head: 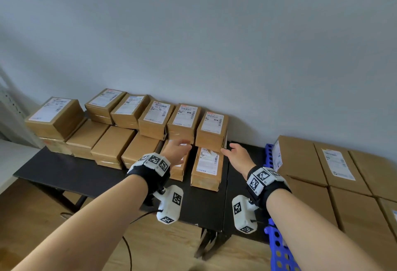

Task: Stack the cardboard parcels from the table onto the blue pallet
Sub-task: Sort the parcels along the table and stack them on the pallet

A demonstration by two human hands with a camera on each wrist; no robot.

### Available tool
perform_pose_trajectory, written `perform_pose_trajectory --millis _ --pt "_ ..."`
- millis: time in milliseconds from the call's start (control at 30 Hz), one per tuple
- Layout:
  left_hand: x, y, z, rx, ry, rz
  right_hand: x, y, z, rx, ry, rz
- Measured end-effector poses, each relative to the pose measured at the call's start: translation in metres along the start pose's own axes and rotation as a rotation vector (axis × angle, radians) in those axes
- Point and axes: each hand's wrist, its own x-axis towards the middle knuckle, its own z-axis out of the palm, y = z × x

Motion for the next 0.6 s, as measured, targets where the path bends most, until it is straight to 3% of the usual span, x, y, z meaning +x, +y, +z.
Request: perform_pose_trajectory --millis 400,600 --pt "0.077 0.031 0.014 0.062 0.014 0.003 0.115 -0.002 -0.002 0.095 -0.058 0.034" --pt "0.101 0.041 0.012 0.068 0.029 0.005 0.147 -0.002 0.001 0.152 -0.075 0.083"
